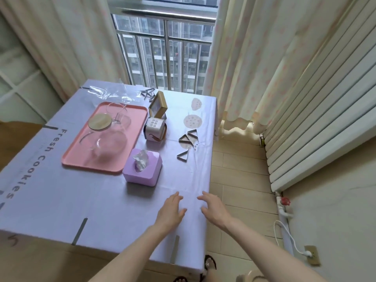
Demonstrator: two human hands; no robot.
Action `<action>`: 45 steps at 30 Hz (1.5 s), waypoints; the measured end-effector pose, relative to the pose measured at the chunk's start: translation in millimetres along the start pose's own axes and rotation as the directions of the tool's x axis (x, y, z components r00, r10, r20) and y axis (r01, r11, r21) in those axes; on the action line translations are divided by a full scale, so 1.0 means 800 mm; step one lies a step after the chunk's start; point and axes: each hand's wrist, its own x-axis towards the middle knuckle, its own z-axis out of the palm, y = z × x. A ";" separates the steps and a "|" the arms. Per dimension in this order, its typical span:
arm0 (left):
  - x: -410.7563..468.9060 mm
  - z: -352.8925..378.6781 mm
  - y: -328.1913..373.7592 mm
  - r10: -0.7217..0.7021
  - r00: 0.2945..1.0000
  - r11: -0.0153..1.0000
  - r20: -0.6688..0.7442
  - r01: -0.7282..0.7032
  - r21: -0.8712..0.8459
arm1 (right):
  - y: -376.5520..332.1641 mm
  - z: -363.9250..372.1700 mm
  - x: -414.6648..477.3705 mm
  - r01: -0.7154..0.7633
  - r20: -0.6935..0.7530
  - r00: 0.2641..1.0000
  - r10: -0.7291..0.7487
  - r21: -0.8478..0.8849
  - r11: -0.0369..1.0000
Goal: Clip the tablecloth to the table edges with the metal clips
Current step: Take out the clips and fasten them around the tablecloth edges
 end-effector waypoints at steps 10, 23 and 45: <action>0.135 -0.046 0.035 -0.134 0.981 0.991 -0.139 0.131 -0.031 | -0.010 -0.062 0.123 0.133 0.144 0.982 -0.120 -0.077 0.988; 0.252 -0.028 0.070 -0.466 0.823 0.853 -0.325 0.516 0.083 | 0.040 -0.129 0.262 0.407 0.384 0.864 -0.326 -0.150 0.901; 0.249 0.008 0.126 -0.626 0.653 0.751 -0.426 0.358 -0.555 | 0.008 -0.163 0.271 0.127 0.171 0.956 -0.237 0.487 0.864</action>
